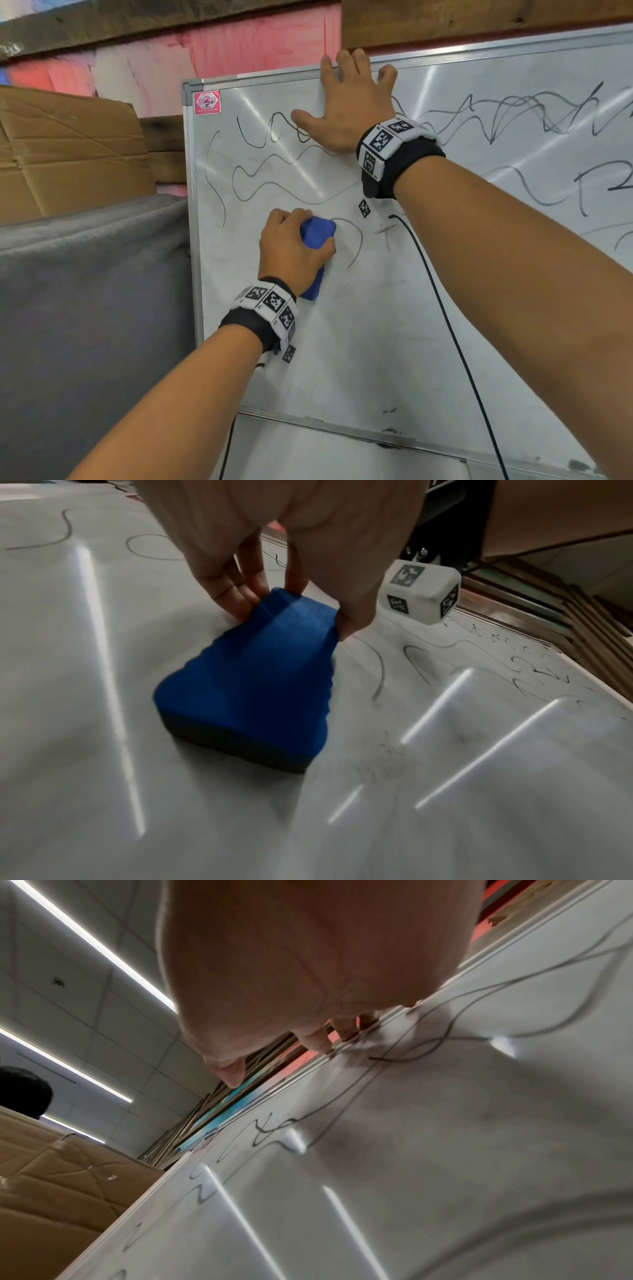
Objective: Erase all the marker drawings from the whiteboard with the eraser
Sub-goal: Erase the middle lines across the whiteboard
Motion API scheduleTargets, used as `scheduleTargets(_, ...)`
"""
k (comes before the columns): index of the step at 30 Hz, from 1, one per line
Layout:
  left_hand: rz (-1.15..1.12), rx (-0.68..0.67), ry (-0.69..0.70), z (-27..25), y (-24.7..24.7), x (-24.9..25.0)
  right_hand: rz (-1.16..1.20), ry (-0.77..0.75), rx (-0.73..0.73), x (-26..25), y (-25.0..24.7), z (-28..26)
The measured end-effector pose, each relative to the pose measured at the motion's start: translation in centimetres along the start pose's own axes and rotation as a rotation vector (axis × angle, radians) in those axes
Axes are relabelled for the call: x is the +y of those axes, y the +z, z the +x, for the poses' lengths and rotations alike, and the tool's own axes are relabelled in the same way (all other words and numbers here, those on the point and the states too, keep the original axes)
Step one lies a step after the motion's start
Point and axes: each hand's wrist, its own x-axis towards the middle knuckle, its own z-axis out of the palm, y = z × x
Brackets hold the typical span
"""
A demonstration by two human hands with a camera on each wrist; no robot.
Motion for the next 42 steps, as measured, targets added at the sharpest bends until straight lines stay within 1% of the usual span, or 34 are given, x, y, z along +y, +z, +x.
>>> scheduleTargets(4, -0.007, -0.078, 0.064, -1.0, 0.2, -0.3, 0.008, -0.005, 0.007, -0.1, 0.2, 0.1)
scheduleTargets(6, 0.000, -0.086, 0.061, -1.1, 0.3, -0.2, 0.011, -0.004, 0.008, -0.1, 0.2, 0.1)
scheduleTargets(9, 0.003, -0.042, 0.012, -0.4, 0.6, 0.6, 0.015, -0.008, 0.001, 0.0, 0.0, 0.0)
scheduleTargets(14, -0.066, 0.038, 0.005, 0.2, 0.9, 1.2, 0.019, -0.008, 0.007, 0.0, 0.0, -0.1)
scheduleTargets(15, -0.080, 0.030, 0.025, -0.1, 1.0, 1.1, 0.022, -0.009, 0.005, 0.0, 0.0, -0.1)
scheduleTargets(19, -0.037, -0.083, 0.161, -1.2, 1.4, 0.5, 0.022, -0.048, 0.026, 0.7, -0.5, 0.2)
scheduleTargets(22, -0.012, -0.096, 0.166, -0.8, 1.0, 0.4, -0.008, -0.077, 0.054, 1.8, -1.2, 0.4)
scheduleTargets(28, -0.054, -0.058, 0.093, -0.7, 1.2, 0.8, -0.090, -0.012, 0.087, 3.7, -1.9, 0.2)
scheduleTargets(34, -0.037, -0.082, 0.139, -0.2, 1.7, 0.9, -0.086, 0.058, 0.134, 5.5, -1.7, -0.3)
scheduleTargets(39, -0.091, -0.044, 0.090, -0.1, 2.1, 1.6, -0.113, 0.099, 0.125, 6.7, -2.0, -0.2)
scheduleTargets(42, -0.083, -0.069, 0.100, -0.9, 2.5, 1.9, -0.089, 0.117, 0.126, 7.2, -1.6, -0.6)
